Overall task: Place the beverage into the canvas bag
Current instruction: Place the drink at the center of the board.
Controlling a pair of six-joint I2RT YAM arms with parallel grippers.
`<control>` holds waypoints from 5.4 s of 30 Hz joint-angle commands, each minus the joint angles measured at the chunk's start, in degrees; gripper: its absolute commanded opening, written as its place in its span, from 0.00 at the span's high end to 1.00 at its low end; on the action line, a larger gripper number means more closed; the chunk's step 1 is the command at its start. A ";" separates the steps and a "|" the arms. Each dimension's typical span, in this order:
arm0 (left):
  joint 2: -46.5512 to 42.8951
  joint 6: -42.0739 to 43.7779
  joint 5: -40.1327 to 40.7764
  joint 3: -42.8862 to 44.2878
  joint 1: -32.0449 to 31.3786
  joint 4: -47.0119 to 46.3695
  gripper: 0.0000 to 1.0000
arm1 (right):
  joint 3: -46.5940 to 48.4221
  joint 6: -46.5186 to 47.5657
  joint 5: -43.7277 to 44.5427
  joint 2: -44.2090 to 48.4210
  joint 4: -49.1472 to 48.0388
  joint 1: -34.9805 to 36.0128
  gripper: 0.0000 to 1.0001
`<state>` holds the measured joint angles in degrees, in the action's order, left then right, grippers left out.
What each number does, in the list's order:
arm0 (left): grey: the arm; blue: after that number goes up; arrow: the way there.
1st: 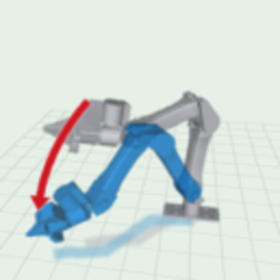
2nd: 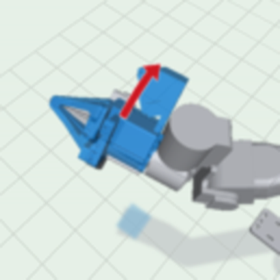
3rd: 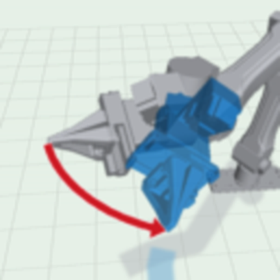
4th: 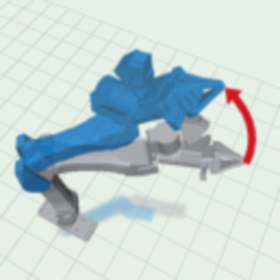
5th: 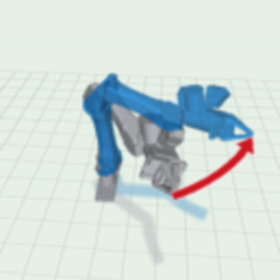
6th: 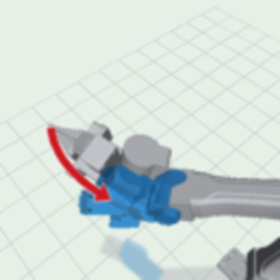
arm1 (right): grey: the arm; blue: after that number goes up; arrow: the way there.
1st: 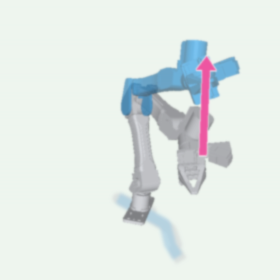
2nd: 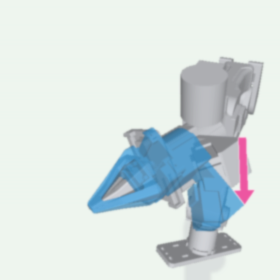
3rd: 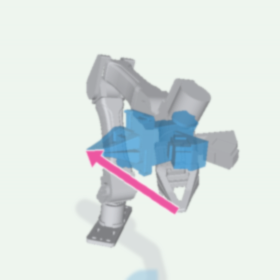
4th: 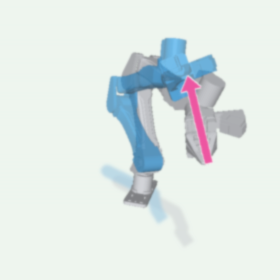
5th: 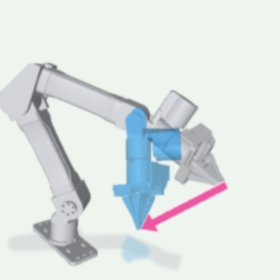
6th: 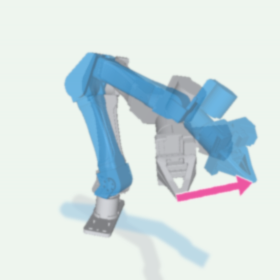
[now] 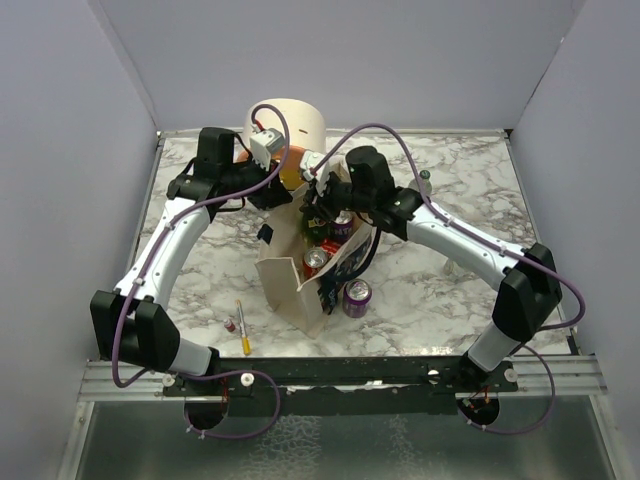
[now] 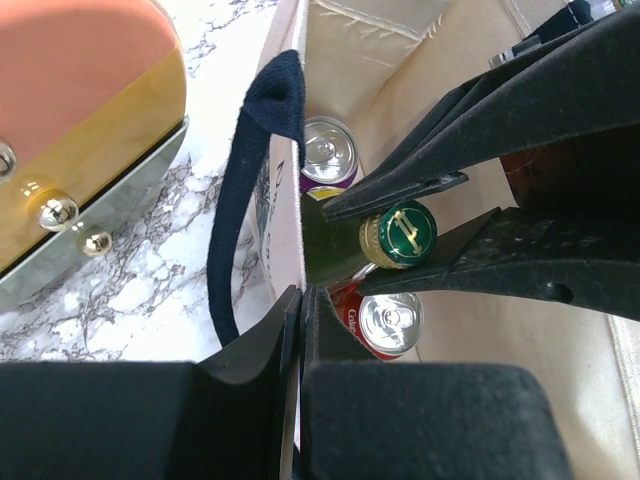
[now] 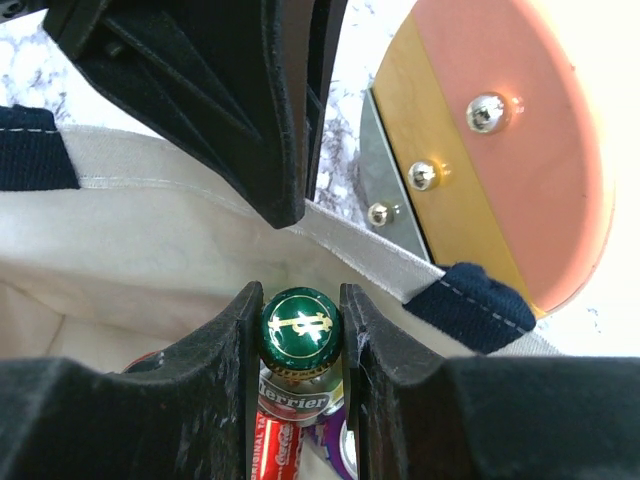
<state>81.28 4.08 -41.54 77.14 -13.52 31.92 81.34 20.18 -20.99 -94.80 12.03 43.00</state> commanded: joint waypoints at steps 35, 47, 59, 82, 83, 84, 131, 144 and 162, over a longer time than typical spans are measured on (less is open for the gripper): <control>1.43 15.22 -6.34 -0.33 0.15 5.52 1.00 | 5.40 1.54 -1.27 4.04 6.75 -2.49 0.99; 1.67 17.37 -7.70 -1.25 -0.02 5.09 1.00 | 17.34 -1.32 -2.54 -0.87 7.11 -2.49 0.99; 1.70 12.92 -5.38 -0.28 -0.02 4.02 1.00 | 11.05 1.42 -3.97 -0.37 5.89 -2.49 0.99; 1.77 12.57 -4.92 -0.41 0.07 3.23 1.00 | 5.61 5.93 -4.80 -1.71 11.85 -2.48 0.99; 1.84 12.77 -4.91 -0.29 0.07 3.09 1.00 | 5.92 5.62 -4.76 -1.49 11.68 -2.49 0.99; 1.92 12.73 -5.04 -0.14 0.07 3.12 1.00 | 6.47 5.02 -4.69 -1.38 11.31 -2.49 0.98; 2.73 19.77 -4.85 15.15 -16.18 17.97 0.32 | 4.09 2.00 20.86 32.60 20.99 -13.82 0.98; 5.20 19.21 -7.29 11.49 -21.68 16.10 0.48 | -21.14 -1.46 12.39 40.99 17.85 -13.91 0.99; 6.09 22.91 -11.76 8.28 -23.25 13.66 0.57 | -33.23 2.41 4.40 43.49 17.57 -13.91 0.93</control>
<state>86.87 23.92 -50.35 84.53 -35.88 45.36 46.89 19.57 -13.32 -53.56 34.28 28.93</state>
